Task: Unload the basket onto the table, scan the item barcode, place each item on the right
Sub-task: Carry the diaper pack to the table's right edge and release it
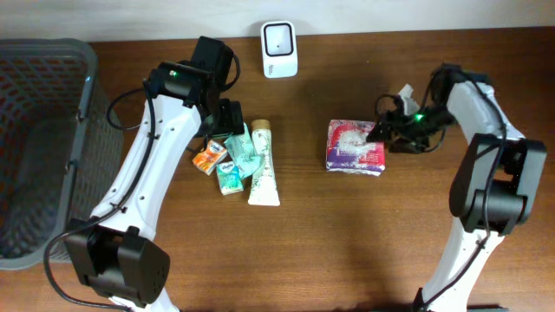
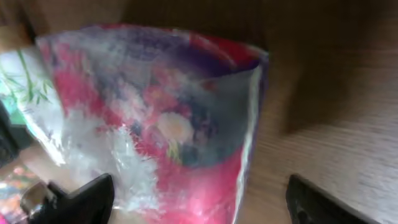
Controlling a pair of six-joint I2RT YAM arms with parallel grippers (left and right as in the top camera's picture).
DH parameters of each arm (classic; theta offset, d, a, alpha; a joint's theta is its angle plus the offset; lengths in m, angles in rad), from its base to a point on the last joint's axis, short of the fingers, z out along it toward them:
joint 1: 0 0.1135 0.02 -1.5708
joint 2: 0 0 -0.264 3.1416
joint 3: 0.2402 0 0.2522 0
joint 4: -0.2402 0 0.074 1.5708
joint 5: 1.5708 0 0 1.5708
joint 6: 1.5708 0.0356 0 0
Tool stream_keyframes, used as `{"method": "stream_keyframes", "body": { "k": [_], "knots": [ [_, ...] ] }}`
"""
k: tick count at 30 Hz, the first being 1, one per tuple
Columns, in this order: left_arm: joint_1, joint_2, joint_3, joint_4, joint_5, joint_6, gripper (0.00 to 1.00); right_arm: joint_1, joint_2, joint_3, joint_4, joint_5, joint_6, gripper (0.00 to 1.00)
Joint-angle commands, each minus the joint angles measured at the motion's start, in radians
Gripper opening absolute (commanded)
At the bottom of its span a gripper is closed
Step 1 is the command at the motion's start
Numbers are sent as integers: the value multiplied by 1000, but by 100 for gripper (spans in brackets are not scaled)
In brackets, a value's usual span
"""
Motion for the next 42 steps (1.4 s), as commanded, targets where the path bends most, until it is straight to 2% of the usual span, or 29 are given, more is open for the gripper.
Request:
{"method": "stream_keyframes", "body": {
  "k": [1,3,4,5,6,9,12,14,18,21,24,27,34,37,42],
  "knots": [
    [1,-21,11,0,4,12,99,35,6,-98,93,-38,63,58],
    [1,-21,11,0,4,12,99,72,7,-140,153,-38,110,48],
    [1,-21,11,0,4,12,99,90,7,-141,161,-45,126,38],
    [1,-21,11,0,4,12,99,116,7,-140,179,-70,164,12],
    [1,-21,11,0,4,12,99,135,7,-131,200,-121,222,4],
    [1,-21,11,0,4,12,99,167,7,15,277,-254,394,4],
    [1,-21,11,0,4,12,99,220,7,191,393,-117,580,4],
    [1,-21,11,0,4,12,99,275,7,268,565,-40,705,4],
    [1,-21,11,-1,4,12,99,352,13,277,920,87,927,4],
    [2,-21,11,0,4,12,99,399,46,277,1080,231,979,4],
    [2,-21,11,-1,4,12,99,404,116,298,1158,249,1061,4],
    [1,-21,11,0,4,12,99,409,174,305,1132,249,1075,4],
    [1,-21,11,0,4,12,99,393,166,306,1070,236,1032,4],
    [1,-21,11,0,4,12,99,265,70,310,942,237,973,4],
    [1,-21,11,0,4,12,99,-103,-6,309,652,78,982,4]
  ]
}}
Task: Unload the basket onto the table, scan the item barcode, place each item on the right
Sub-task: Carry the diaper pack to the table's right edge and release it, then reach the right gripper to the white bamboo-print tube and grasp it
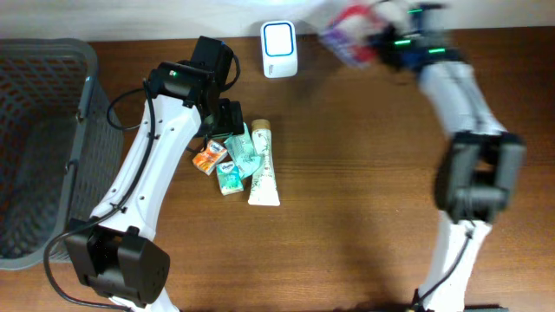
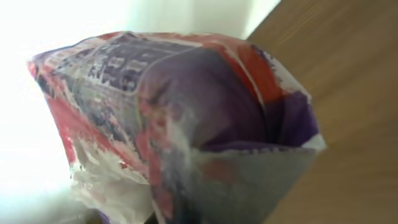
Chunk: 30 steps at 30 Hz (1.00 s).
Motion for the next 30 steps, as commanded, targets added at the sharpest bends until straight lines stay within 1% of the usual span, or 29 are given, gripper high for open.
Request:
{"method": "stream_keyframes", "body": {
  "k": [1,3,6,7,9,10,11,12,13,15,17,18,20,21,23,24,25,26,29,30],
  "knots": [
    [1,-21,11,-1,4,12,99,-253,-74,23,-193,-48,-6,4],
    [1,-21,11,-1,4,12,99,-403,-64,22,-282,2,-6,4],
    [1,-21,11,-1,4,12,99,-512,-60,22,-318,9,-6,4],
    [1,-21,11,-1,4,12,99,-533,-58,22,-320,39,-6,4],
    [1,-21,11,-1,4,12,99,-552,-57,22,-319,78,-6,18],
    [1,-21,11,-1,4,12,99,-557,-57,22,-311,77,-6,67],
    [1,-21,11,-1,4,12,99,-557,-57,22,-301,75,-7,90],
    [1,-21,11,-1,4,12,99,-557,-57,22,-293,43,-21,99],
    [1,-21,11,-1,4,12,99,-559,-57,22,-279,-24,-60,99],
    [1,-21,11,-1,4,12,99,-562,-57,22,-227,-245,-124,99],
    [1,-21,11,-1,4,12,99,-555,-57,22,-221,-398,-146,99],
    [1,-21,11,-1,4,12,99,-542,-57,22,-223,-490,-195,99],
    [1,-21,11,-1,4,12,99,-501,-57,22,-290,-704,-362,99],
    [1,-21,11,-1,4,12,99,-468,-57,22,-380,-763,-473,99],
    [1,-21,11,-1,4,12,99,-370,-57,22,-610,-735,-757,99],
    [1,-21,11,-1,4,12,99,-301,-57,22,-716,-629,-855,99],
    [1,-21,11,-1,4,12,99,-203,-57,22,-787,-454,-883,99],
    [1,-21,11,-1,4,12,99,-143,-57,22,-807,-365,-883,99],
    [1,-21,11,-1,4,12,99,103,-57,22,-801,-163,-882,99],
    [1,-21,11,-1,4,12,99,158,-57,22,-790,-134,-874,99]
  ]
}}
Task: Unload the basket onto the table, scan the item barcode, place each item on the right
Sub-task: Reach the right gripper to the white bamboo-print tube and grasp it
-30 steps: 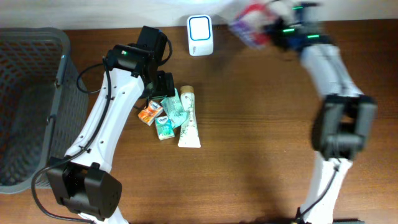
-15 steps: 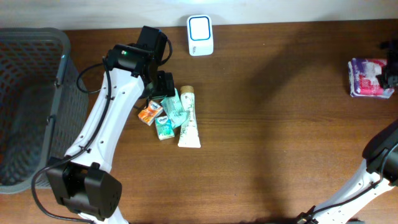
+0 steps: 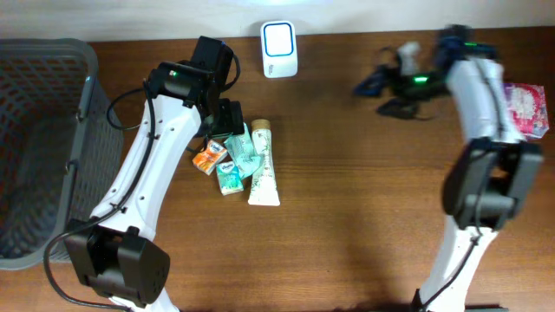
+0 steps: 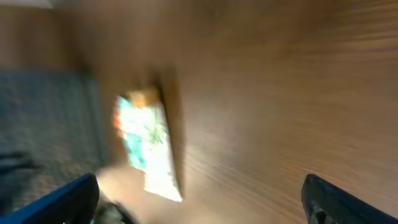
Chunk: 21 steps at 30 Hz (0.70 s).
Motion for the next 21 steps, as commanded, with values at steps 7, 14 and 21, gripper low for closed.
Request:
{"method": "stream_keyframes", "body": {
  "k": [7,14,21],
  "knots": [
    [1,-21,11,0,3,12,99,417,-10,1,166,290,196,95],
    [1,-21,11,-1,3,12,99,507,72,-8,225,332,271,78],
    [2,-21,11,-1,3,12,99,536,171,-19,260,376,304,64]
  ]
}}
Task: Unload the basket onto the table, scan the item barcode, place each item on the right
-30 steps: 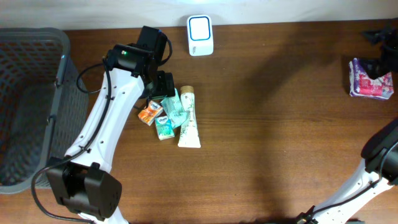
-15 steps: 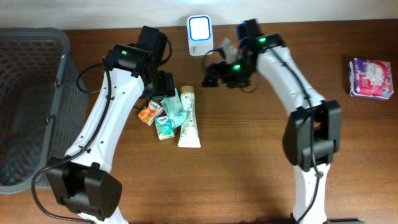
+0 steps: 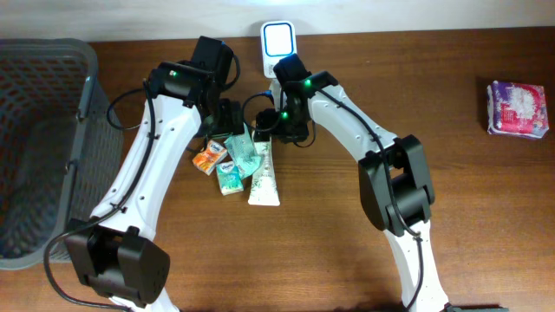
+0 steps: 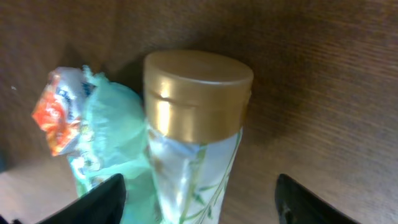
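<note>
A white tube with a gold cap (image 4: pixel 198 93) lies in a small pile left of centre, its cap pointing to the far side (image 3: pixel 263 165). My right gripper (image 4: pixel 202 202) is open, its fingers (image 4: pixel 102 199) straddling the tube just below the cap; overhead it sits at the pile's far end (image 3: pixel 279 121). The white scanner (image 3: pixel 279 39) stands at the far edge. A pink and purple packet (image 3: pixel 518 97) lies at the far right. My left gripper (image 3: pixel 227 117) hovers by the pile; its jaws are not clear.
Next to the tube lie a green packet (image 4: pixel 109 130), an orange packet (image 4: pixel 59 112) and a small teal box (image 3: pixel 230 178). A grey basket (image 3: pixel 43 147) fills the left edge. Both arms meet over the pile.
My right gripper was open over the right part of the table; now it is at the pile, open around the tube's capped end. The left arm and the pink packet have not moved.
My right gripper was first at the pink packet in the middle of the table. Then it held the packet up near the scanner. Later the packet lay at the far right and the gripper was empty. Now the gripper straddles the tube.
</note>
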Controlling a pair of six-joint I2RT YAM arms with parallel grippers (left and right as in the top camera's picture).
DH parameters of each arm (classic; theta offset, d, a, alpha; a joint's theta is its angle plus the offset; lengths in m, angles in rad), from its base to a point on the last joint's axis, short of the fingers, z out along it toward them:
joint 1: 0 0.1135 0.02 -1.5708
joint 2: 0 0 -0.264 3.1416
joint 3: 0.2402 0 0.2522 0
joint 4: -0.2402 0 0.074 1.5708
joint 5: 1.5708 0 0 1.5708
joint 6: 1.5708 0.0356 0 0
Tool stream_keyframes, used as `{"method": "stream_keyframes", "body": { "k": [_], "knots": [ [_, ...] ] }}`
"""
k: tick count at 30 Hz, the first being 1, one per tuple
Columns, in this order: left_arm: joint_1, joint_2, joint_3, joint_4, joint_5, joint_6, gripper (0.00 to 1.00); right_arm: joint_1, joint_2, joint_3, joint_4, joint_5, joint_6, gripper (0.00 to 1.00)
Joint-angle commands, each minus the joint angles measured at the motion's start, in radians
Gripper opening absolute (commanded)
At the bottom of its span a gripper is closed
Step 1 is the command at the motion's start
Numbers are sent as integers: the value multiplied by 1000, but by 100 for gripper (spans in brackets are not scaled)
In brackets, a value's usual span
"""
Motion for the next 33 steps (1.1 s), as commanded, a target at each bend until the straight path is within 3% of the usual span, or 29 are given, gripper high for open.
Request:
{"method": "stream_keyframes", "body": {
  "k": [1,5,9,15,20,22,26,29,31,33],
  "knots": [
    [2,-21,11,-1,3,12,99,6,42,-17,-4,92,5,64],
    [2,-21,11,-1,3,12,99,-18,47,-23,-89,313,5,61],
    [2,-21,11,0,3,12,99,-140,12,37,-270,499,4,61],
    [2,-21,11,0,3,12,99,-272,3,332,-544,500,-133,62],
    [1,-21,11,0,3,12,99,-263,4,293,-756,400,-135,66],
    [1,-21,11,0,3,12,99,-254,5,212,-754,348,-135,67],
    [1,-21,11,0,3,12,99,-229,5,46,-578,211,-135,68],
    [3,-21,11,0,3,12,99,-211,5,-27,-502,214,-128,67],
    [1,-21,11,-1,3,12,99,-210,5,-31,-486,254,-128,55],
    [1,-21,11,0,3,12,99,-217,5,-6,-462,470,-131,37]
  ]
}}
